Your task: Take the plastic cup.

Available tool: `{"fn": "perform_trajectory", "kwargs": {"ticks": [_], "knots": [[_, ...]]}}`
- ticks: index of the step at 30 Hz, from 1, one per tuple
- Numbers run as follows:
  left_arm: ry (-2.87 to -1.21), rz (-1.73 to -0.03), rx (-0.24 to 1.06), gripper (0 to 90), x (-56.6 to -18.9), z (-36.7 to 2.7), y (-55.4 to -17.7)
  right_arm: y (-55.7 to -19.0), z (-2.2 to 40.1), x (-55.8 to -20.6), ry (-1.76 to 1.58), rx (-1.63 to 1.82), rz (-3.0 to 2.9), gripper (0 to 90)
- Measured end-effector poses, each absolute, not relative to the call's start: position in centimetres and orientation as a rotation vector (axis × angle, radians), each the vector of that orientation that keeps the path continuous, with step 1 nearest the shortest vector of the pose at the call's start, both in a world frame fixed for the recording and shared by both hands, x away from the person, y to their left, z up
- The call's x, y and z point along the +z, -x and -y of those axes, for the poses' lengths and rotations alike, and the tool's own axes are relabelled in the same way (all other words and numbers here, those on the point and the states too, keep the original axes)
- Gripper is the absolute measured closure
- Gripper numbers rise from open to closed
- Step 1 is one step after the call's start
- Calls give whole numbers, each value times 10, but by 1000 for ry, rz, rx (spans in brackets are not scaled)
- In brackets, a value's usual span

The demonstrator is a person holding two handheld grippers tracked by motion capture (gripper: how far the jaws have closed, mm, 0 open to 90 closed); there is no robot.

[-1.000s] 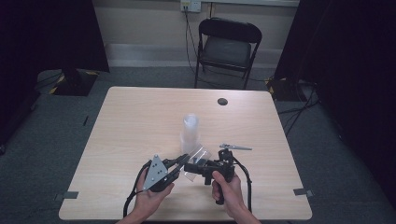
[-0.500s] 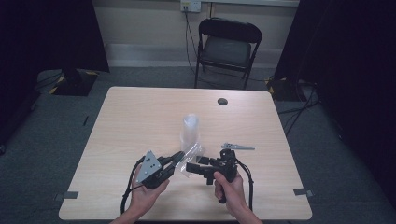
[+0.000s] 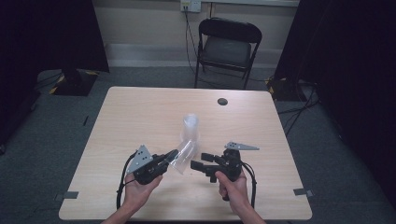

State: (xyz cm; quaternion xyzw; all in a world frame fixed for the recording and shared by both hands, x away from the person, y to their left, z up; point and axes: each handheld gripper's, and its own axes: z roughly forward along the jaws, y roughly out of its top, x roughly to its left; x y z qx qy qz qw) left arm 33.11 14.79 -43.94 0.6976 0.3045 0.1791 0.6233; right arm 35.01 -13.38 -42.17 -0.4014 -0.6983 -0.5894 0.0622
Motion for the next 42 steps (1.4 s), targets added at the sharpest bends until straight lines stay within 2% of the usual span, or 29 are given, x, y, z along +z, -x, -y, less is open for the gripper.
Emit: {"fn": "perform_trajectory", "kwargs": {"ticks": [21, 31, 42], "knots": [[-1763, -762, 282, 894, -434, -148, -334, -343, 152, -412, 1215, -1808, 2381, 258], [-1873, -811, 183, 900, -433, -141, -334, -337, 154, -421, 1148, -1732, 2506, 250], [-1969, -821, 107, 900, -435, -134, -335, -331, 151, -426, 1026, -1713, 2613, 280]]}}
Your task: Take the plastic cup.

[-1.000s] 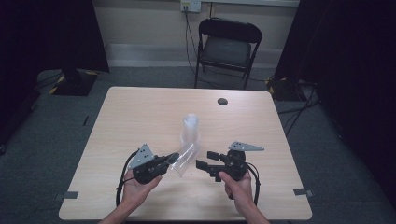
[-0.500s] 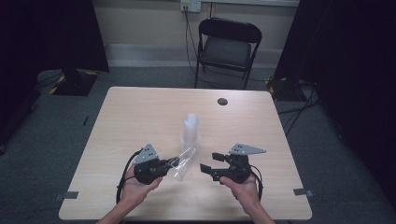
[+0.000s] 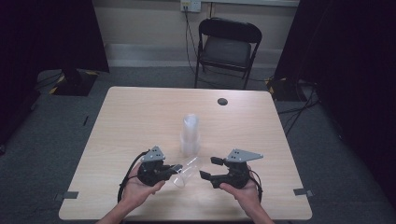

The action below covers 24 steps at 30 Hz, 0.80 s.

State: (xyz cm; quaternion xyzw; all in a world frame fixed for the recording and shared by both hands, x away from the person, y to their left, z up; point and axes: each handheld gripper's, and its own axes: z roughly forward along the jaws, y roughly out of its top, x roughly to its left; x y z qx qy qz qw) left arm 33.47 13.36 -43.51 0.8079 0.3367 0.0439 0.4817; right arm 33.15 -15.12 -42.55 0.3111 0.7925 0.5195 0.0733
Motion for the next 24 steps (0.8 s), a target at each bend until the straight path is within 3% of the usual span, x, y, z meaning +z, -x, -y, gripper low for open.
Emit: {"fn": "perform_trajectory", "kwargs": {"ticks": [24], "knots": [[-2137, -798, -41, 900, -439, -124, -341, -317, 123, -431, -553, 1364, -2526, 170]]}}
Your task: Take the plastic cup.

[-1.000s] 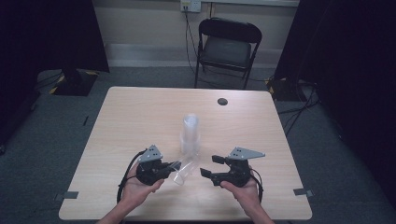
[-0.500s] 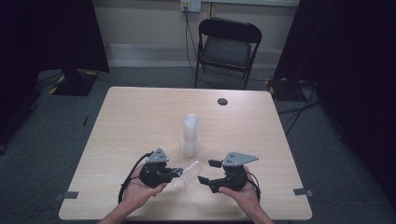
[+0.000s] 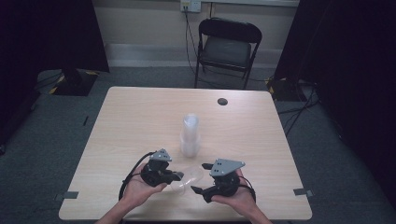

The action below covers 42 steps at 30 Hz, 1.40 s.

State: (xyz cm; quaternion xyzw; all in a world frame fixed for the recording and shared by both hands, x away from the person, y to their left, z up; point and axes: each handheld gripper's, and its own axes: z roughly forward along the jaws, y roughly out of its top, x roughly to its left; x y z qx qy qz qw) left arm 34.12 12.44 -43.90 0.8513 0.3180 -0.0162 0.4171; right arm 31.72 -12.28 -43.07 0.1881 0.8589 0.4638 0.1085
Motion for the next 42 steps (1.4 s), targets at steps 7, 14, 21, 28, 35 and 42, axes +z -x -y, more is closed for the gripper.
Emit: {"fn": "perform_trajectory", "kwargs": {"ticks": [7, 14, 21, 28, 35, 42], "knots": [[-2160, -785, -96, 900, -434, -118, -348, -314, 119, -430, -465, 1273, -2544, 165], [-2200, -796, -142, 900, -432, -107, -359, -313, 119, -433, -421, 1215, -2534, 137], [-2216, -810, -162, 900, -432, -98, -364, -314, 120, -436, -411, 1161, -2539, 133], [-2196, -818, -200, 900, -430, -94, -365, -312, 115, -437, -380, 1111, -2527, 132], [-2173, -839, -233, 899, -428, -85, -368, -311, 109, -438, -350, 1068, -2510, 130], [-2168, -848, -268, 898, -430, -77, -369, -312, 110, -440, -357, 1058, -2498, 149]]}}
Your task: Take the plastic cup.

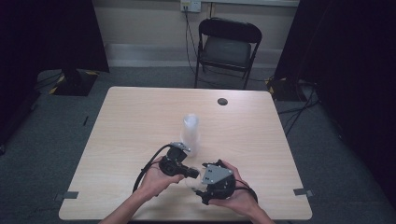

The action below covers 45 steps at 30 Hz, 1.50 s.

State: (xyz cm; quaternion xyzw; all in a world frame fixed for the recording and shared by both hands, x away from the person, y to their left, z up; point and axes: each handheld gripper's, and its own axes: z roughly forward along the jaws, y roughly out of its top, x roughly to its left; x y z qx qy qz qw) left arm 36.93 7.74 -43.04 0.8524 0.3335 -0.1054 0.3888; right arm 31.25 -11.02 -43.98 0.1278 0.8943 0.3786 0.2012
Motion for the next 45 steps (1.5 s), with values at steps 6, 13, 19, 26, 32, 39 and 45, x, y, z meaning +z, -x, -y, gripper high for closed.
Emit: {"fn": "perform_trajectory", "kwargs": {"ticks": [6, 13, 19, 26, 32, 39, 45], "knots": [[-2177, -856, -275, 896, -431, -73, -369, -310, 105, -439, -333, 1103, -2490, 173], [-2202, -858, -284, 892, -433, -73, -370, -306, 101, -437, -309, 1124, -2468, 216], [-2225, -875, -295, 887, -437, -70, -370, -304, 100, -434, -302, 1147, -2445, 230], [-2225, -889, -299, 885, -438, -71, -370, -305, 102, -432, -326, 1178, -2446, 268], [-2213, -880, -290, 880, -436, -75, -372, -306, 101, -431, -343, 1198, -2444, 282], [-2193, -869, -244, 854, -434, -76, -370, -307, 102, -430, -359, 1220, -2431, 287], [-2166, -873, -227, 802, -433, -78, -370, -307, 105, -429, -378, 1230, -2427, 290]]}}
